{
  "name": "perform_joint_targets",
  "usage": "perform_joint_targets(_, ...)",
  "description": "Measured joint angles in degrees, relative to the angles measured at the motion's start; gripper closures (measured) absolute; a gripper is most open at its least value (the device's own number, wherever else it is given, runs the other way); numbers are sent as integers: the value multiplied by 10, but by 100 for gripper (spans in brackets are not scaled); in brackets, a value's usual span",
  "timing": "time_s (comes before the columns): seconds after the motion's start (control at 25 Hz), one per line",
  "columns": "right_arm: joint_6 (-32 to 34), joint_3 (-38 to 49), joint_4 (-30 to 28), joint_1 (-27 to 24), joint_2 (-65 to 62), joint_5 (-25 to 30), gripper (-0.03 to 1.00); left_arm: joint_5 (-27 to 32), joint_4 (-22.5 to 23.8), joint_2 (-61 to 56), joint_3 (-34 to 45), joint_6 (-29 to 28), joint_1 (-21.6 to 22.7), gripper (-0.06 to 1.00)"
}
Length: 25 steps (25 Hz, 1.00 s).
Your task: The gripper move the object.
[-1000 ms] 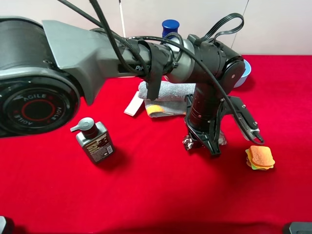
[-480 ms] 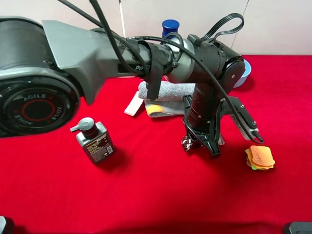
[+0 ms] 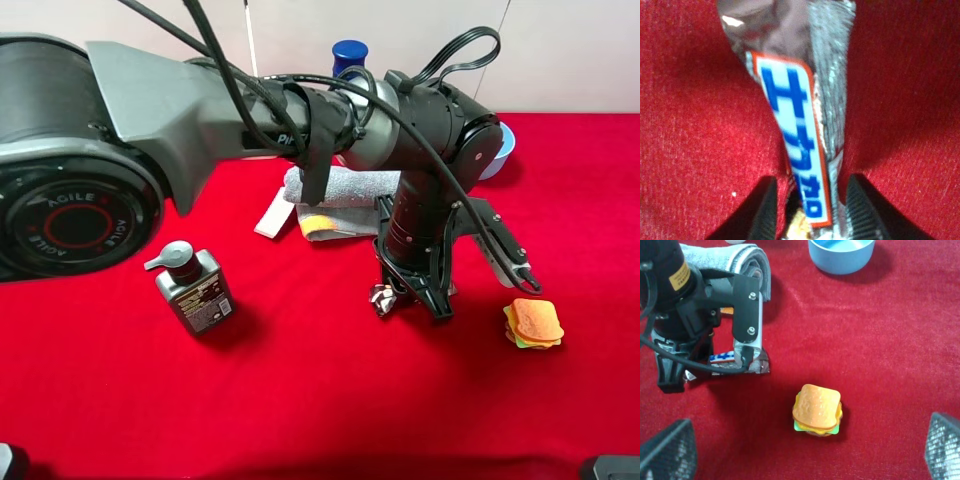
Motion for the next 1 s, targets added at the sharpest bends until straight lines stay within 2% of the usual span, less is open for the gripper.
perform_joint_targets(0.36, 0, 0, 0, 0, 0, 0, 27, 4, 0, 0, 0, 0, 0, 51)
perform_joint_targets(0.76, 0, 0, 1, 0, 0, 0, 27, 15, 11, 0, -21, -6, 0, 0)
perform_joint_targets(1.0, 0, 0, 1, 0, 0, 0, 27, 22, 52, -22, -43, -29, 0, -4)
